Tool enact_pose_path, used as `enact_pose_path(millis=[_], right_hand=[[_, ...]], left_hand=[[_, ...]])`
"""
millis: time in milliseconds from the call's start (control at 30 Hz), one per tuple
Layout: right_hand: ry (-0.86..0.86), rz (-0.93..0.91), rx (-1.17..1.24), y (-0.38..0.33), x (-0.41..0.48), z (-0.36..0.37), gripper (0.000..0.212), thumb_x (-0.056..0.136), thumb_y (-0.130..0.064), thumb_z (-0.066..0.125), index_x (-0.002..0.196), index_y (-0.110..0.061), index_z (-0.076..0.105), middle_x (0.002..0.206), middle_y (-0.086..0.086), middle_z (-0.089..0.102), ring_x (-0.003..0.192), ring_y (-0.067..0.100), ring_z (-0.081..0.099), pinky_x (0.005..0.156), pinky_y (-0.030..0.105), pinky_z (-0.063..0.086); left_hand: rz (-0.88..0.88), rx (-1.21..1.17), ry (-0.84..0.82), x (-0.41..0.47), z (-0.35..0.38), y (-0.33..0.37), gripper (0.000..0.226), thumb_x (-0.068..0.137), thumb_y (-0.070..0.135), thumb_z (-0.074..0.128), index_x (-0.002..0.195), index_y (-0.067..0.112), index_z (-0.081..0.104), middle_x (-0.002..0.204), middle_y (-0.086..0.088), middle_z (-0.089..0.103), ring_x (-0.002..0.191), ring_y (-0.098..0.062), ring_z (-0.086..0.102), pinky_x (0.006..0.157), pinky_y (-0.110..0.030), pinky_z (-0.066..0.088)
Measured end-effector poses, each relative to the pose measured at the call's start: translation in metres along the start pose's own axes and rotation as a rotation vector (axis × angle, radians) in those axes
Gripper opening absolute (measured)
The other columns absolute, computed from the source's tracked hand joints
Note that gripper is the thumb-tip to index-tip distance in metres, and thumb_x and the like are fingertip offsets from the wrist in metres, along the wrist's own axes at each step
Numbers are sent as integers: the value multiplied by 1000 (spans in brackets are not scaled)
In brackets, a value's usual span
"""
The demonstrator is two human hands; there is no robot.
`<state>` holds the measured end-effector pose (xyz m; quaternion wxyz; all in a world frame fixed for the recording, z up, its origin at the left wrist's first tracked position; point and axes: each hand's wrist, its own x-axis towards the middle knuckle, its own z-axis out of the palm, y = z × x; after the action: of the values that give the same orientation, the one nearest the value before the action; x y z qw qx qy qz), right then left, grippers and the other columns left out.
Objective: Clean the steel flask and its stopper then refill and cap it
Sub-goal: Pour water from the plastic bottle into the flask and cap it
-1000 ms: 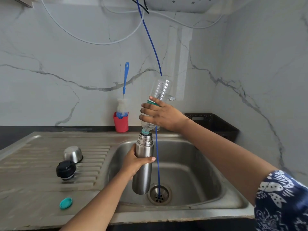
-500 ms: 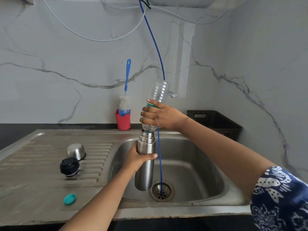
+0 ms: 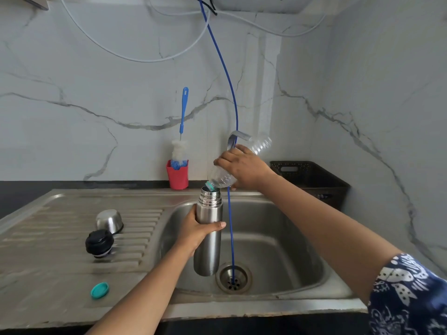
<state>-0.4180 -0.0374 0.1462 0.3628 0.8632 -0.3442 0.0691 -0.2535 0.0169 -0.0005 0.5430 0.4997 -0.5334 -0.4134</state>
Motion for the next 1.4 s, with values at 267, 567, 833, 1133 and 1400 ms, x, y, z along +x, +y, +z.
enact_pose_path(millis=[267,567,833,1133,1400], right_hand=[[-30,552,881,-9,-15,-2,83,65,-38,85,134,-15,44,130,2,55,118,22,51,95,31,41],[87,735,1625,-22,-18,-8,64,70,-27,83,122,-10,51,112,6,65,93,16,65,73,24,52],[147,674,1871,-50,13,-13,64,67,-24,84,120,-7,52,108,8,67,89,17,69,67,24,55],[114,581,2028,-109,46,-12,60,64,-25,83,113,-12,49,107,5,65,94,18,66,79,29,54],[29,469,2095,-149,67,-3,63,58,-26,88,112,-11,60,100,5,71,90,20,70,76,29,54]], left_hand=[[21,-21,50,1,-4,19,67,49,22,91,109,26,60,98,5,72,89,-13,69,71,-25,49],[94,-35,175,2,-35,59,60,50,20,90,101,29,59,95,7,71,83,-10,68,71,-26,50],[198,7,324,-6,-105,118,48,66,7,84,104,23,58,90,10,68,75,-3,64,59,-15,50],[175,52,523,-30,-212,128,54,62,10,87,106,23,59,99,2,69,89,-18,67,77,-32,53],[131,53,636,-49,-273,101,64,57,12,90,111,20,57,103,0,68,91,-20,66,81,-38,54]])
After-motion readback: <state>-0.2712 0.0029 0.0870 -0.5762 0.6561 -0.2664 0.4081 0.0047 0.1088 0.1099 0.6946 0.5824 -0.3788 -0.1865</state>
